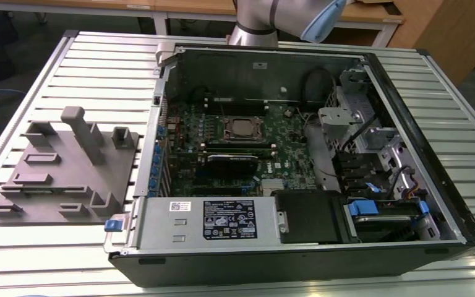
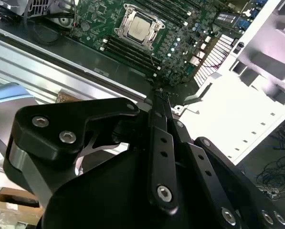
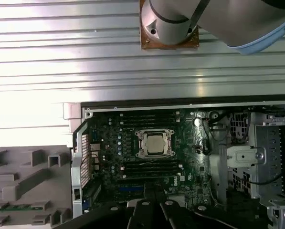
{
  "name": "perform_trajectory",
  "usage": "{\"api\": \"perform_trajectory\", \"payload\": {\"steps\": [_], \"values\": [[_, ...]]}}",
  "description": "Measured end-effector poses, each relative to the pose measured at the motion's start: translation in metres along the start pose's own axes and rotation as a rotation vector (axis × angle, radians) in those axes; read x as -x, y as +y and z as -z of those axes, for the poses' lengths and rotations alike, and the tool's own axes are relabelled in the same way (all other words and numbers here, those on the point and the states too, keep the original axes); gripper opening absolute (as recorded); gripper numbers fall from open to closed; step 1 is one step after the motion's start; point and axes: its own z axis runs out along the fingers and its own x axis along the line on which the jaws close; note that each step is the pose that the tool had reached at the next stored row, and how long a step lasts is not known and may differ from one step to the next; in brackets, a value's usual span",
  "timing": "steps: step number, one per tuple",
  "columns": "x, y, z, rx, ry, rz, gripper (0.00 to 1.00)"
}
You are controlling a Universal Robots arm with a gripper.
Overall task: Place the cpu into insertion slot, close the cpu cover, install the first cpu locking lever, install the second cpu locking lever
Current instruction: 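Close the cpu cover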
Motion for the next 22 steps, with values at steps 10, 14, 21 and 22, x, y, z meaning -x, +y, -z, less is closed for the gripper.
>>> {"api": "perform_trajectory", "payload": {"steps": [10, 14, 21, 22], "values": [[0.0001, 0.0002, 0.0074, -0.0001, 0.0, 0.0, 0.1], [0.0001, 0.0003, 0.0104, -0.0001, 0.0, 0.0, 0.1], [0.0002, 0.0005, 0.0158, 0.0, 0.0001, 0.0, 0.1], [0.0002, 0.0005, 0.0165, 0.0, 0.0, 0.0, 0.1]]}}
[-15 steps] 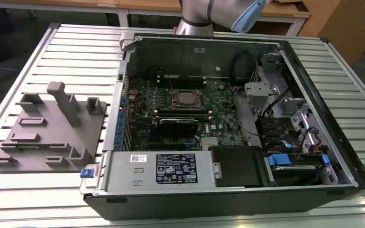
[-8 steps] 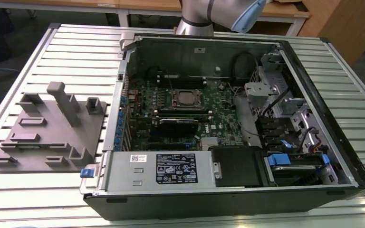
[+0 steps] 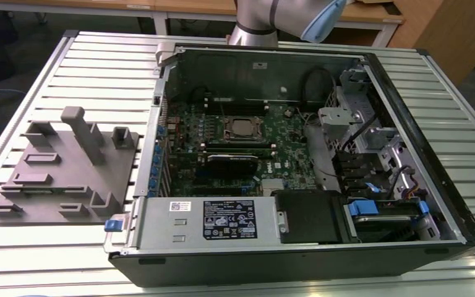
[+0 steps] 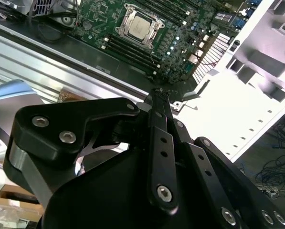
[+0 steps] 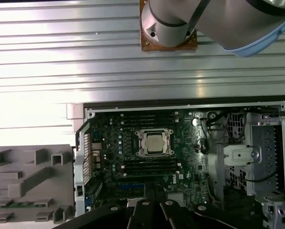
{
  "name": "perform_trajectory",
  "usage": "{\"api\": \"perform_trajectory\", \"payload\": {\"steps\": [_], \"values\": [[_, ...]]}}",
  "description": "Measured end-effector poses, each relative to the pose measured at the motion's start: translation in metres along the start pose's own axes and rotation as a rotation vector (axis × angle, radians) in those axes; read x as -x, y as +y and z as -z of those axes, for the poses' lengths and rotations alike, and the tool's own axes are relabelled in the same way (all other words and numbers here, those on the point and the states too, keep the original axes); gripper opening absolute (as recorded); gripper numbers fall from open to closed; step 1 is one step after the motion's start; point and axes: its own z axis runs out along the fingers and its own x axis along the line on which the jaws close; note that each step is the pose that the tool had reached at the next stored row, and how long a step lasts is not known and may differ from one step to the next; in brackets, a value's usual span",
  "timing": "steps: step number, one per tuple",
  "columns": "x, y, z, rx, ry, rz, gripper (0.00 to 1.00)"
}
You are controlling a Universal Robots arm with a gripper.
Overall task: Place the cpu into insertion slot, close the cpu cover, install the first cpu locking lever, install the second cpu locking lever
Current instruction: 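Close the cpu cover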
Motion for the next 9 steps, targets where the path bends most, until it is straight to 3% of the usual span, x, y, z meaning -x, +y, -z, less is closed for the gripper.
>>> {"api": "perform_trajectory", "payload": {"steps": [9], "values": [[0.0001, 0.0002, 0.0067, -0.0001, 0.0, 0.0, 0.1]]}}
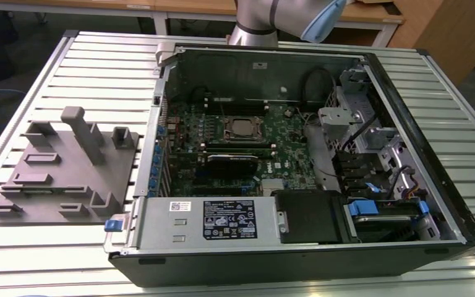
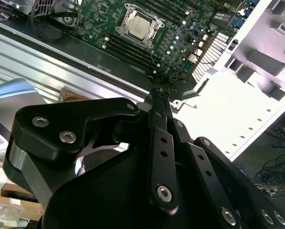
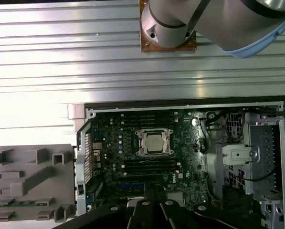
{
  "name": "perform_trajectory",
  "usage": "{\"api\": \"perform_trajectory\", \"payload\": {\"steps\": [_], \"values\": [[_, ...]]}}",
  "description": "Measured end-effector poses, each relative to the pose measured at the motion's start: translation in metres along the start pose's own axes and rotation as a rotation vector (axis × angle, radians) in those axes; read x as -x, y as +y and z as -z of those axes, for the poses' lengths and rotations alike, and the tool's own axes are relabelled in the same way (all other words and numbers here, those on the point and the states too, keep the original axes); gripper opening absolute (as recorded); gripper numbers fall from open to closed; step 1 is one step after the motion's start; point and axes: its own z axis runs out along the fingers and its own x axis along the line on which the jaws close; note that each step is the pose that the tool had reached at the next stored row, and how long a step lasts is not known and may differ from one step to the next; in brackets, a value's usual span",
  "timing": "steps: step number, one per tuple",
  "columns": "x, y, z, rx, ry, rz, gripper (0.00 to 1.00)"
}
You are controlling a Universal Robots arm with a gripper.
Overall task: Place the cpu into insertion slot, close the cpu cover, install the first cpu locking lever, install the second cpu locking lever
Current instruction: 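Close the cpu cover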
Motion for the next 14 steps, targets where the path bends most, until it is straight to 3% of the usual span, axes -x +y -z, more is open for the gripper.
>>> {"api": "perform_trajectory", "payload": {"steps": [14], "values": [[0.0001, 0.0003, 0.0103, 0.0, 0.0, 0.0, 0.1]]}}
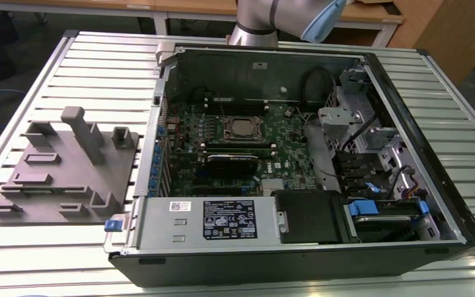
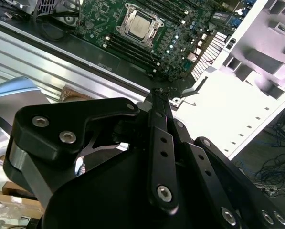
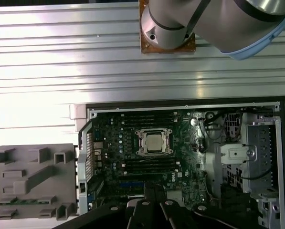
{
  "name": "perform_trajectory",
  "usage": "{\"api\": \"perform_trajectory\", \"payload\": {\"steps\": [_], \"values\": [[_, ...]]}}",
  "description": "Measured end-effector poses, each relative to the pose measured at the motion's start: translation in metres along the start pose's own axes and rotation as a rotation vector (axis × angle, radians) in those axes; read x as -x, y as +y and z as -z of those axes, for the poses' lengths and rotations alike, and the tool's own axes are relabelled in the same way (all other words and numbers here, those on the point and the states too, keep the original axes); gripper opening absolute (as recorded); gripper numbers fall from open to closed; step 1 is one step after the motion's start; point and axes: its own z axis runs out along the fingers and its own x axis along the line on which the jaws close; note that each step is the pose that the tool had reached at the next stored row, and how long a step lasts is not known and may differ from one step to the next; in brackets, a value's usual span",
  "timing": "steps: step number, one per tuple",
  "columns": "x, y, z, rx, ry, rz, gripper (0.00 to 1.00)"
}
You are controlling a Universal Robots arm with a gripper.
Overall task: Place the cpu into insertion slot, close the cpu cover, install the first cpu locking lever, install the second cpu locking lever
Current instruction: 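Close the cpu cover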
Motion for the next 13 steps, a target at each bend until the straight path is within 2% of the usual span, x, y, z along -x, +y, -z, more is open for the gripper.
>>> {"api": "perform_trajectory", "payload": {"steps": [13], "values": [[0.0, -0.0001, -0.0027, 0.0001, -0.0001, 0.0, 0.1]]}}
